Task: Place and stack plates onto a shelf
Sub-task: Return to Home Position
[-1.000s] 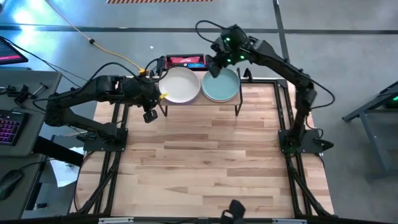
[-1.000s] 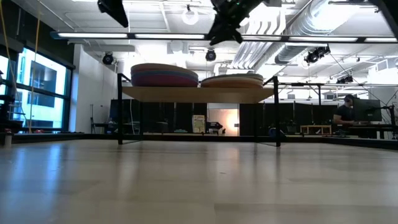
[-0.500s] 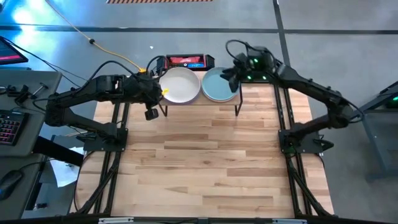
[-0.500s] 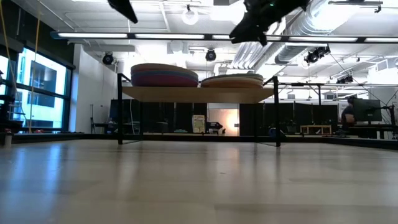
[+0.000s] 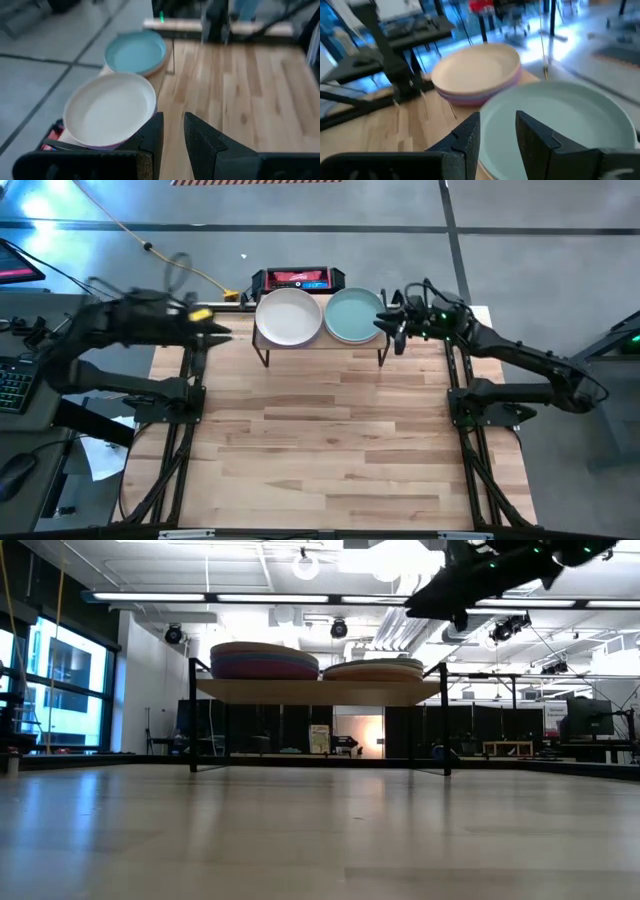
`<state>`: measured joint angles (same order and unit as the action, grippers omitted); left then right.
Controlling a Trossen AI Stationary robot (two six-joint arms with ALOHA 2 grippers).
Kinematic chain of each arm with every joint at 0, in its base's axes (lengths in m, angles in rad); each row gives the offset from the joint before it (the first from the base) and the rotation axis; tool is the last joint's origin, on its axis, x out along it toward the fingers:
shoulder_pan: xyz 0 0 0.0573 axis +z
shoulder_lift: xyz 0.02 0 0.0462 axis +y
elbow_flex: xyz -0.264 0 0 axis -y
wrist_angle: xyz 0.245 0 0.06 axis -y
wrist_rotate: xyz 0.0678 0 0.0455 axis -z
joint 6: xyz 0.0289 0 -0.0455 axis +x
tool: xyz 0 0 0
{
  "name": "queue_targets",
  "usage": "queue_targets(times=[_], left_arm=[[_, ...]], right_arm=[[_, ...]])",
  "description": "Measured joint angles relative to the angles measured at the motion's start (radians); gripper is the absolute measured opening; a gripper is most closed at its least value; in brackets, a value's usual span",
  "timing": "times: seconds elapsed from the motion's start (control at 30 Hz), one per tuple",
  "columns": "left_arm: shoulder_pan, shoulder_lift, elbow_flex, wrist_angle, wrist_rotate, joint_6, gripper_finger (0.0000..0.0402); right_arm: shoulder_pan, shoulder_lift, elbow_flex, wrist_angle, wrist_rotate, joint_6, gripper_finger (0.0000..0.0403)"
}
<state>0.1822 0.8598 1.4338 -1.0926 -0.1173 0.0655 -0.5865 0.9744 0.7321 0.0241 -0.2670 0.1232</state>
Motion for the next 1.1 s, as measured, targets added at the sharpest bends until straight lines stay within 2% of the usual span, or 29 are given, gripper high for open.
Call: queue_targets(times=[0.1, 0.23, 0.5, 0.67, 0.9, 1.1], left_arm=[[0.0, -0.082, 0.0, 0.015, -0.004, -0.023, 0.0067], [0.0, -0.186, -0.038, 0.078, -0.005, -0.028, 0.0067], [0.0, -0.44, -0.364, 0.254, -0.006, -0.064, 0.0067], [0.0, -0.56, -0.564, 0.371, 0.001, -0.102, 0.0067], [0.0, -0.675, -0.823, 0.576, 0.072, -0.099, 0.0067], [0.0, -0.722, -0.96, 0.732, 0.162, -0.072, 0.0067]], right_arm=[[0.0, -0.047, -0.079, 0.097, -0.025, -0.001, 0.0105], [0.001, -0.082, -0.148, 0.109, -0.037, -0.01, 0.0105], [0.015, -0.091, -0.25, 0.073, -0.031, -0.001, 0.0105], [0.048, -0.092, -0.292, 0.134, -0.031, 0.0, 0.0105], [0.084, -0.092, -0.292, 0.134, -0.031, -0.021, 0.0105], [0.104, -0.113, -0.292, 0.131, -0.032, -0.071, 0.0105]])
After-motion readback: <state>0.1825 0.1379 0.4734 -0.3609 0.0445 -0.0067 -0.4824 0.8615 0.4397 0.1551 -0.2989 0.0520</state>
